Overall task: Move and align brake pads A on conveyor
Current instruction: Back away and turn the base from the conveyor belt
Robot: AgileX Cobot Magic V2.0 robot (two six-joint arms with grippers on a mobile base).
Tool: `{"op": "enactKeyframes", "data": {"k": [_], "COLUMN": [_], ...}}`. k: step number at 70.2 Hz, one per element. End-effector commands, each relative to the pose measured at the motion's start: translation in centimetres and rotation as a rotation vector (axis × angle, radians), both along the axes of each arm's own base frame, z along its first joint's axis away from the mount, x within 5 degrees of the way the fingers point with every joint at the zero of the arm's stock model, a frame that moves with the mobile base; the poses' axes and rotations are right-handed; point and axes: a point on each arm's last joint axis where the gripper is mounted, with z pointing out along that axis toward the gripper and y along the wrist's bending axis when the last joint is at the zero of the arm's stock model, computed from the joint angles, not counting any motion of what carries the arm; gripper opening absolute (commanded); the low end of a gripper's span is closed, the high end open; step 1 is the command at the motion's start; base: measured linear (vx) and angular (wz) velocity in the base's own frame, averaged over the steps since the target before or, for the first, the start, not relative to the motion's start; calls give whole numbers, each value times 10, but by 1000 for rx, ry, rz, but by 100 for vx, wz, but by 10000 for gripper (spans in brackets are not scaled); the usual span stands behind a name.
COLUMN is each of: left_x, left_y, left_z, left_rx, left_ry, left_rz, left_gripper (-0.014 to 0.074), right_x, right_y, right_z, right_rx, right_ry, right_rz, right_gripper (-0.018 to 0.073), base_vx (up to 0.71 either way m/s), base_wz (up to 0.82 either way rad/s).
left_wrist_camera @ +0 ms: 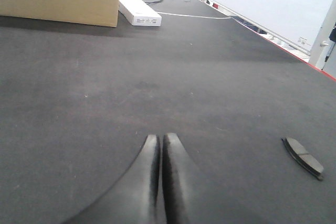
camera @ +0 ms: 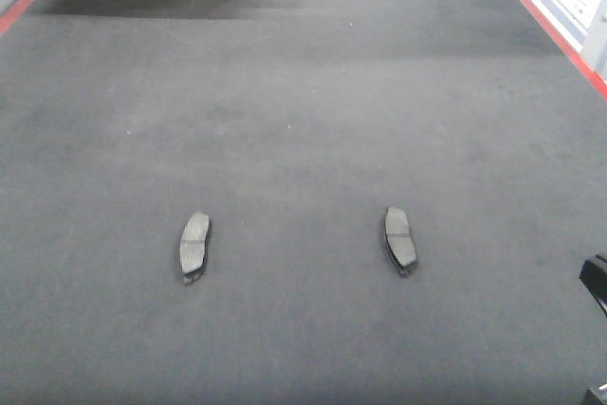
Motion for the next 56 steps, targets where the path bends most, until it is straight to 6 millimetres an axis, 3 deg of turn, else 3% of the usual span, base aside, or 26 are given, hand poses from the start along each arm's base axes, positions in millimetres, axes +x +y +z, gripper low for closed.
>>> {"op": "enactKeyframes", "data": {"k": [1, 56], "left_x": [0, 0], "left_y": [-2, -2], "left_z": [14, 14], "left_rx": [-16, -16], "left_ry": [-80, -80], "left_rz": [-29, -29], "left_gripper": [-6, -6], "right_x": [1, 1], "right_y": [0, 0], "right_z": [15, 15], "right_rx": [21, 21], "right_ry": [-95, -95], "right_rz": [-9, -9], "right_gripper": [-6, -6], "base_vx": [-16, -18], "base_wz": [-1, -13]}}
